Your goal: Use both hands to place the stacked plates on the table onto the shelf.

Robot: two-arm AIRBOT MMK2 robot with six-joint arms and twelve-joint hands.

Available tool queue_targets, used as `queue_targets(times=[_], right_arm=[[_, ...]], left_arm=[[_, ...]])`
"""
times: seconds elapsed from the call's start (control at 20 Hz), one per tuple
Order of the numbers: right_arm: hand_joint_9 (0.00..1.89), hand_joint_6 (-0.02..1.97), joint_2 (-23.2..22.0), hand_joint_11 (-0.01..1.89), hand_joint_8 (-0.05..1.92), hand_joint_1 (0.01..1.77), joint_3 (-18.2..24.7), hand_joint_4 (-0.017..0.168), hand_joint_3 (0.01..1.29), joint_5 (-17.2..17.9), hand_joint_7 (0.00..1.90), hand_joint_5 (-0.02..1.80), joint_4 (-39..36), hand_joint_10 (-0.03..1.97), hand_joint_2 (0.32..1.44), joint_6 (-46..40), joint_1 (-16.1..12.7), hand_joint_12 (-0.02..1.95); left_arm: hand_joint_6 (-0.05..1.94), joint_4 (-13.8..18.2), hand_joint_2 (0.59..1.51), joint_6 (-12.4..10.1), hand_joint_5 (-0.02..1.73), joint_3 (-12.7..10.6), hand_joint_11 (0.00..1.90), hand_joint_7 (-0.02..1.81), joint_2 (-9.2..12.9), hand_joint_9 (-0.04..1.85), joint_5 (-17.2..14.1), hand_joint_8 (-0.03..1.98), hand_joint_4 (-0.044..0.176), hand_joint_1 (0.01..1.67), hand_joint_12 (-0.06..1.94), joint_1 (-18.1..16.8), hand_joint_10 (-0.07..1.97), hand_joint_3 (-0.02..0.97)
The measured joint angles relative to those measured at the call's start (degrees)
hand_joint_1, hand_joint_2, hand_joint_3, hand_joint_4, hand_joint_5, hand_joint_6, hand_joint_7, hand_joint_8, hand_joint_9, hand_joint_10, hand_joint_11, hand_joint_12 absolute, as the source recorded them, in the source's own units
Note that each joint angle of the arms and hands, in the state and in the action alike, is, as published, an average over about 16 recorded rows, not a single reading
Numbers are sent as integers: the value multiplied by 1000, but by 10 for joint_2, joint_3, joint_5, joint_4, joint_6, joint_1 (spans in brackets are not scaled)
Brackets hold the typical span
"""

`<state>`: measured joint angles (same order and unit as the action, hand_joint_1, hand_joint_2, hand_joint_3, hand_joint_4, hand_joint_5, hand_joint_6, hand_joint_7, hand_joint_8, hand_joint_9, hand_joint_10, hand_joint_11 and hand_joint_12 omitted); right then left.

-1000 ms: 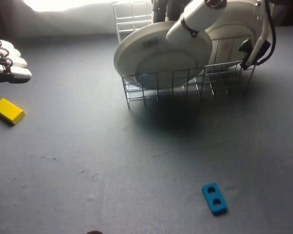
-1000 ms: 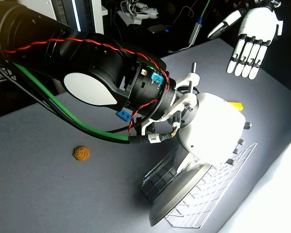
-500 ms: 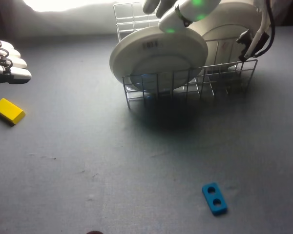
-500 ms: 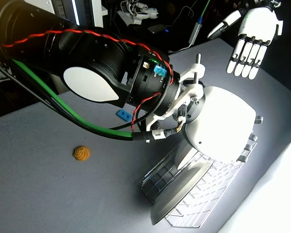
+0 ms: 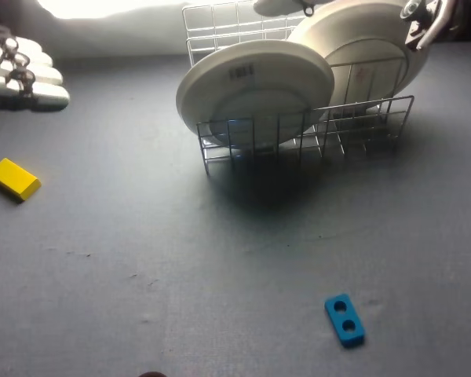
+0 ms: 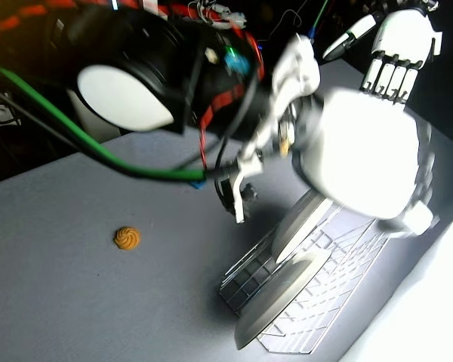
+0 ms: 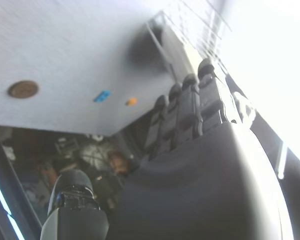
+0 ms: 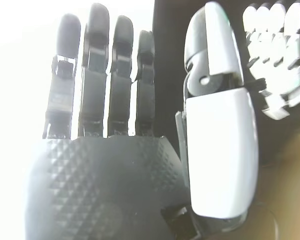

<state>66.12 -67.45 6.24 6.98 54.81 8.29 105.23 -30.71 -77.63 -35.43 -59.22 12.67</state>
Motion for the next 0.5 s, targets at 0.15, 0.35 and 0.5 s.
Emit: queue_targets(times=[0.15,0.35,0.5], right_arm=[[788,20,-42,295,15,1035,49,0,15,29,765,696,2,19,975,58,-1,1147],[696,19,-102,193,14,972,108,0,15,51,699,644,20,19,972,122,11,1166],[649,18,-143,137,14,928,146,1,15,61,668,623,36,19,969,163,24,1175]], left_arm=[[17,30,1021,-12,21,15,24,12,6,20,-14,0,3,13,6,-41,-66,7],[18,70,1020,-29,21,33,24,12,16,19,-31,0,4,14,5,-89,-65,7],[18,93,1020,-37,21,44,24,12,23,19,-39,0,4,16,5,-110,-65,7]])
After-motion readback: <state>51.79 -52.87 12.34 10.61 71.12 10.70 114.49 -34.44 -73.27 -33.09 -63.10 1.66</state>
